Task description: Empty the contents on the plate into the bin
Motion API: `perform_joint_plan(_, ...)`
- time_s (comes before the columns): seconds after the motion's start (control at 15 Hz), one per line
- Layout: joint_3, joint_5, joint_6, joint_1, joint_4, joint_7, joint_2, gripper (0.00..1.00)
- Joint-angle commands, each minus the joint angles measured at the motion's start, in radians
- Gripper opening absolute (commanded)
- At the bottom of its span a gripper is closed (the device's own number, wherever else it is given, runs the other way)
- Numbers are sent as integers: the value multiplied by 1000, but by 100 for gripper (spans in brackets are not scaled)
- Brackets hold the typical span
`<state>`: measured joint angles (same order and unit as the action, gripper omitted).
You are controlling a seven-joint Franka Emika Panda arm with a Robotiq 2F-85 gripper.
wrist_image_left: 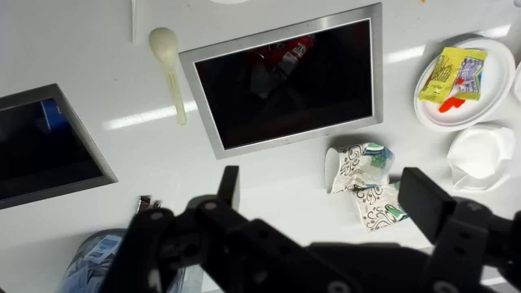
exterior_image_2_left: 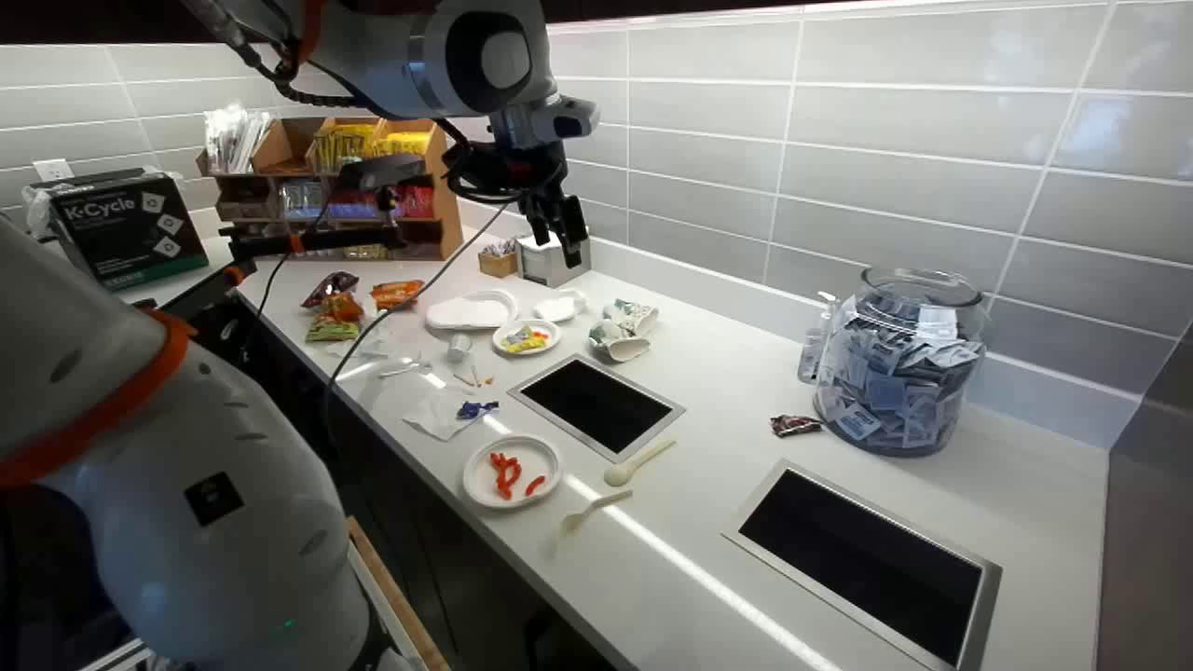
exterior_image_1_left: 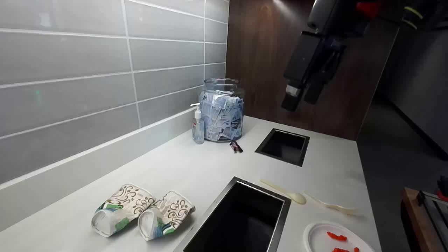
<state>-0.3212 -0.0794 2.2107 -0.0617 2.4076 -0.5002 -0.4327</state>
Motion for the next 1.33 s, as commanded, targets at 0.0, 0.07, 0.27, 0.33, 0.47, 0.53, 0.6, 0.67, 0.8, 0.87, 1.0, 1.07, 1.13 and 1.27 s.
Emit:
perform_joint_plan(0.0,16,9,-2,-17,-2,-7,2,100)
perform_joint_plan(0.07,16,9,-2,-17,-2,-7,2,100)
perform_joint_plan(0.27,16,9,-2,-17,-2,-7,2,100)
perform_joint_plan(0.33,16,9,-2,-17,-2,-7,2,100)
perform_joint_plan(0.47,16,9,-2,-17,-2,-7,2,100)
perform_joint_plan(0.53,16,9,-2,-17,-2,-7,2,100)
perform_joint_plan(0.6,16,9,-2,-17,-2,-7,2,100)
perform_joint_plan(0.67,16,9,-2,-17,-2,-7,2,100)
perform_joint_plan(0.8,16,9,-2,-17,-2,-7,2,100)
perform_joint_plan(0.87,16,9,-2,-17,-2,-7,2,100)
perform_joint_plan(1.0,16,9,-2,-17,-2,-7,2,100)
perform_joint_plan(1.07,16,9,-2,-17,-2,-7,2,100)
perform_joint_plan(1.13,6,37,14,-1,19,-32,-1,100)
perform_joint_plan(1.27,31,4,32,-19,64,7,-10,100)
